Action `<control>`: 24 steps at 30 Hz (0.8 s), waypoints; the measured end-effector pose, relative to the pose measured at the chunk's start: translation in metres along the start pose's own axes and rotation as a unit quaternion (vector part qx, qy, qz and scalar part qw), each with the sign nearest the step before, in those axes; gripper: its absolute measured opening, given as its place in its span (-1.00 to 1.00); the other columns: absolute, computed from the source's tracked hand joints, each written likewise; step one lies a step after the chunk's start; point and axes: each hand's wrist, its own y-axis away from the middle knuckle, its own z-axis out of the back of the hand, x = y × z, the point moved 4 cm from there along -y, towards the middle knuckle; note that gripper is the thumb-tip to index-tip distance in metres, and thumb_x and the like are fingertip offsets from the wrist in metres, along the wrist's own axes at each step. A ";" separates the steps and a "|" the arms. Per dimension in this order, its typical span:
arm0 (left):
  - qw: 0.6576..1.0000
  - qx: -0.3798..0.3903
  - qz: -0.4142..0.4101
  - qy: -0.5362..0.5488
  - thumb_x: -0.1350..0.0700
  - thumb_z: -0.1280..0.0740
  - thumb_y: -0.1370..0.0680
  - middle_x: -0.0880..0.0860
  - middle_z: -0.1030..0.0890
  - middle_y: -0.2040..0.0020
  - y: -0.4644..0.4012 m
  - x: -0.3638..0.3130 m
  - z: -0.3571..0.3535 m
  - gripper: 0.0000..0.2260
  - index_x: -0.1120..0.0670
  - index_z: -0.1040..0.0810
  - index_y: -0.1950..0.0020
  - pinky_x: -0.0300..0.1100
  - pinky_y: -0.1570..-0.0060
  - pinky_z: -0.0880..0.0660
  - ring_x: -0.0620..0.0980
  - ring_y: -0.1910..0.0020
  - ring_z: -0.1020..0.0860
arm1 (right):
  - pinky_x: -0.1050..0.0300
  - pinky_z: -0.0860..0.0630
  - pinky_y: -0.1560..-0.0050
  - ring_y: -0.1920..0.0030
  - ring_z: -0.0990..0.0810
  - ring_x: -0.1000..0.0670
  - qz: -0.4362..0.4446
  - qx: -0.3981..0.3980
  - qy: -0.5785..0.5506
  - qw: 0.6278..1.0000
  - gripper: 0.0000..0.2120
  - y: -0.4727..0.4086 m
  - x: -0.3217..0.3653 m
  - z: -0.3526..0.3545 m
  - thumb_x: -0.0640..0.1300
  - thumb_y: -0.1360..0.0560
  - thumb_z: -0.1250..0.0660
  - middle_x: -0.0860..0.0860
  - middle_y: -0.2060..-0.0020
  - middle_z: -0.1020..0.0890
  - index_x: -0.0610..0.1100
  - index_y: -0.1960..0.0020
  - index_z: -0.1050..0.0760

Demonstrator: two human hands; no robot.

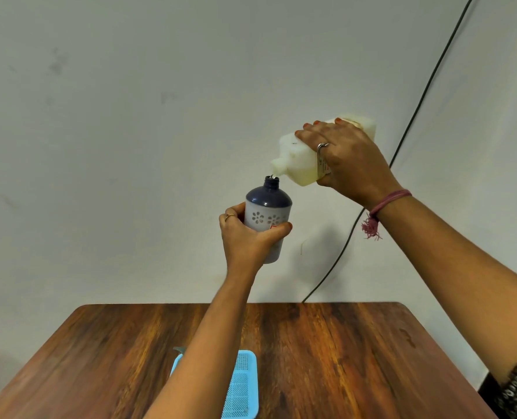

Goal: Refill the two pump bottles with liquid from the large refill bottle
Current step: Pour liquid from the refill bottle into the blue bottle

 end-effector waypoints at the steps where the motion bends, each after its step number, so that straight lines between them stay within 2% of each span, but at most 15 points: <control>1: 1.000 -0.001 0.001 0.000 -0.09 -0.59 -0.08 0.07 -0.49 -0.13 0.000 0.000 0.000 -0.29 -0.04 -0.37 -0.14 -0.30 0.21 -0.55 -0.06 0.03 -0.59 | -0.18 -0.35 -0.29 -0.23 -0.52 -0.23 0.000 0.000 0.000 1.000 -0.27 0.000 0.000 0.000 -0.29 -0.20 -0.57 -0.21 -0.24 -0.54 -0.23 -0.33 -0.43; 13: 1.000 -0.003 0.005 0.002 -0.08 -0.59 -0.08 0.08 -0.48 -0.14 0.003 -0.005 0.000 -0.28 -0.03 -0.36 -0.14 -0.28 0.19 -0.56 -0.06 0.02 -0.58 | -0.19 -0.36 -0.27 -0.21 -0.53 -0.24 0.012 -0.010 0.006 1.000 -0.30 -0.001 0.001 0.006 -0.31 -0.20 -0.56 -0.23 -0.23 -0.55 -0.25 -0.32 -0.44; 24: 1.000 0.001 0.007 0.005 -0.10 -0.56 -0.08 0.08 -0.48 -0.15 0.004 -0.005 -0.001 -0.28 -0.03 -0.35 -0.15 -0.36 0.25 -0.50 -0.08 0.02 -0.57 | -0.19 -0.36 -0.28 -0.22 -0.53 -0.24 0.016 -0.009 0.011 1.000 -0.28 -0.002 0.001 0.008 -0.31 -0.20 -0.57 -0.23 -0.23 -0.54 -0.26 -0.32 -0.43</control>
